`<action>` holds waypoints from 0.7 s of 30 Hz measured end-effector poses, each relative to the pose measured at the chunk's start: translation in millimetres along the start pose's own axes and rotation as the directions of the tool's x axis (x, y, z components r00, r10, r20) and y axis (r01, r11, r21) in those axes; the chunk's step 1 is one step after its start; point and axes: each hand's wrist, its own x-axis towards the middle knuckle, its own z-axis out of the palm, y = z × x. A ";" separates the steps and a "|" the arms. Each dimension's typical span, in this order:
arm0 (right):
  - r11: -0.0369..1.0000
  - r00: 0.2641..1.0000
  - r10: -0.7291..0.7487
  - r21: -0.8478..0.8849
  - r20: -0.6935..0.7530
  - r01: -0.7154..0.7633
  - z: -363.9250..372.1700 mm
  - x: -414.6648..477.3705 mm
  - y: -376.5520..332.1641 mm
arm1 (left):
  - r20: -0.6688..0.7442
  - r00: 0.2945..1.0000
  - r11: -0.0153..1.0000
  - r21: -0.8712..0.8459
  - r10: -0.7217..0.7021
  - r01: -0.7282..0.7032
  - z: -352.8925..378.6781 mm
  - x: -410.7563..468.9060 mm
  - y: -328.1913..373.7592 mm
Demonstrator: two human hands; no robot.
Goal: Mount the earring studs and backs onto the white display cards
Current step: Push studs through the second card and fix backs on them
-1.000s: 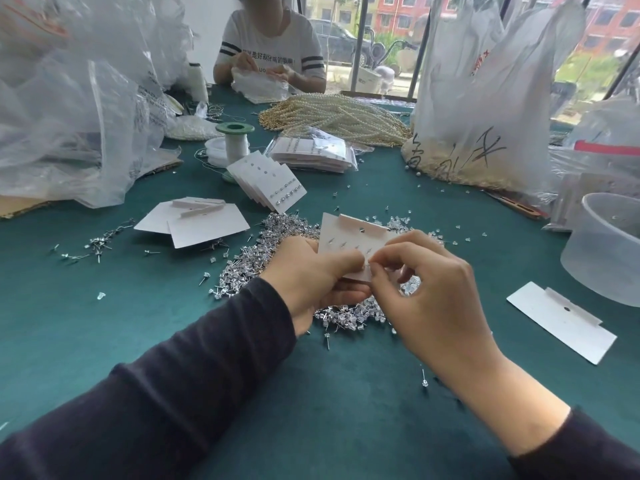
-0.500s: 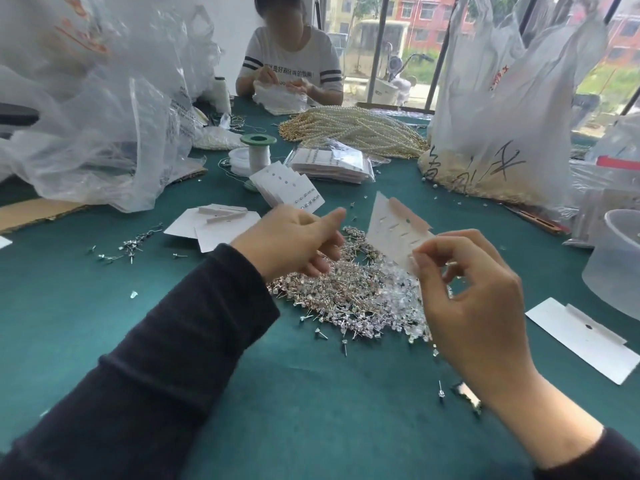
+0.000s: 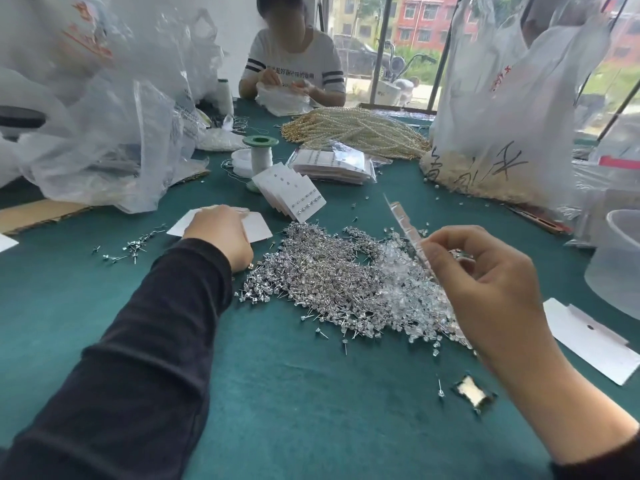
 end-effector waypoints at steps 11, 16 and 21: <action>0.494 0.829 0.392 0.670 0.398 -0.555 -5.1 8.0 2.1 | 0.003 0.854 0.571 -0.744 0.521 -0.346 -23.7 -51.9 43.1; 0.339 0.780 0.336 0.704 0.529 -0.624 -1.7 6.9 -0.1 | -0.069 0.739 0.316 -0.875 0.670 -0.368 -13.2 -77.9 65.9; 0.303 0.764 0.306 0.703 0.568 -0.643 -1.0 4.6 -0.1 | -0.128 0.786 0.305 -0.875 0.604 -0.377 -5.2 -80.6 71.0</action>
